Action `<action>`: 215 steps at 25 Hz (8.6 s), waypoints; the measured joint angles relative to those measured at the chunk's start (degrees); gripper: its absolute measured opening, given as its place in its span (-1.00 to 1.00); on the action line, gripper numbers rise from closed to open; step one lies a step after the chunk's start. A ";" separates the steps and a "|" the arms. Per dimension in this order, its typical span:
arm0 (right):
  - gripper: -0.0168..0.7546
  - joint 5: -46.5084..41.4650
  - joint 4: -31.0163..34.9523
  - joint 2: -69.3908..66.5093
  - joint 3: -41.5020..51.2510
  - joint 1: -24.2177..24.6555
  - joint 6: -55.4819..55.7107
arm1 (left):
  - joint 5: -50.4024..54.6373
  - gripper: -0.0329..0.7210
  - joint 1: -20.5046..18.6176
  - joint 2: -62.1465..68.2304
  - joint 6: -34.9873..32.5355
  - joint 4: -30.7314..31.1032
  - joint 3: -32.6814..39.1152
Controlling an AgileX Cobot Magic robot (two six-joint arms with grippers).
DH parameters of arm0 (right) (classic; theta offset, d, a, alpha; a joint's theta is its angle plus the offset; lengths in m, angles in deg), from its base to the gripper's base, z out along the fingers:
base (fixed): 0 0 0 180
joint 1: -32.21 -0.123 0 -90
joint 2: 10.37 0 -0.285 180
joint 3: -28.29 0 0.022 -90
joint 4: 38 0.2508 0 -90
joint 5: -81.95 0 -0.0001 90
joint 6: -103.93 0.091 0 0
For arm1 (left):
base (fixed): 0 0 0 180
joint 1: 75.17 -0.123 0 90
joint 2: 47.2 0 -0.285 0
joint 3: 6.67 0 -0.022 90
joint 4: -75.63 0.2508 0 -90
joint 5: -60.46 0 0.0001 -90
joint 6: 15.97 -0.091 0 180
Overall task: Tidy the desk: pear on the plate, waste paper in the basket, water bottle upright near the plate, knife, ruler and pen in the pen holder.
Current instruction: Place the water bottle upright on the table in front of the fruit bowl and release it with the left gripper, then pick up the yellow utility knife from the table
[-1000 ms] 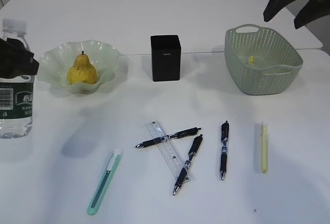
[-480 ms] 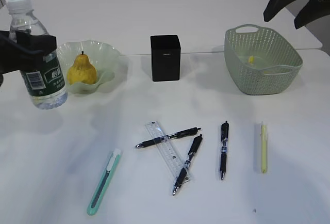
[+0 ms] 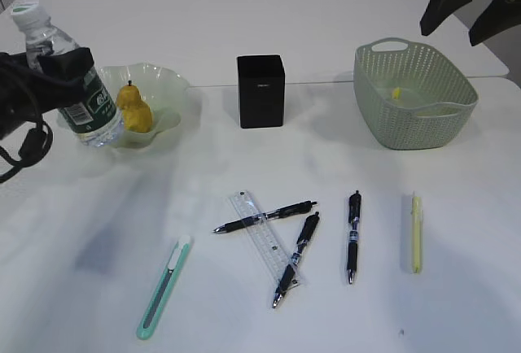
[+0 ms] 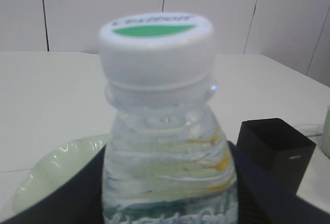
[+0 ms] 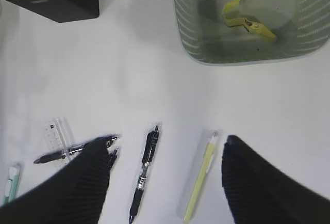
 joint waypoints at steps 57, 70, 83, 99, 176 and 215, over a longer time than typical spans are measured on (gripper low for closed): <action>0.44 0.00 -2.04 0.00 0.00 0.00 -0.21 | -7.60 0.56 -1.34 16.69 -2.52 -0.64 -0.92; 0.43 0.00 -2.18 0.00 0.00 0.00 -0.26 | -3.52 0.61 -1.34 11.38 -2.09 -0.78 -0.92; 0.43 0.00 -5.94 0.00 0.00 0.00 -0.26 | 9.65 0.62 -1.40 -1.19 -1.98 0.01 -0.92; 0.43 0.00 -3.82 0.00 0.00 0.00 -0.26 | 45.23 0.62 -1.48 -26.17 -1.98 2.10 -3.20; 0.42 11.52 -7.65 -8.48 26.80 -4.50 21.07 | 109.89 0.51 -1.48 -35.20 -2.08 0.01 -31.55; 0.43 16.82 -7.27 -15.59 26.20 -6.87 21.10 | 109.89 0.49 -1.48 -35.20 -2.08 0.01 -31.55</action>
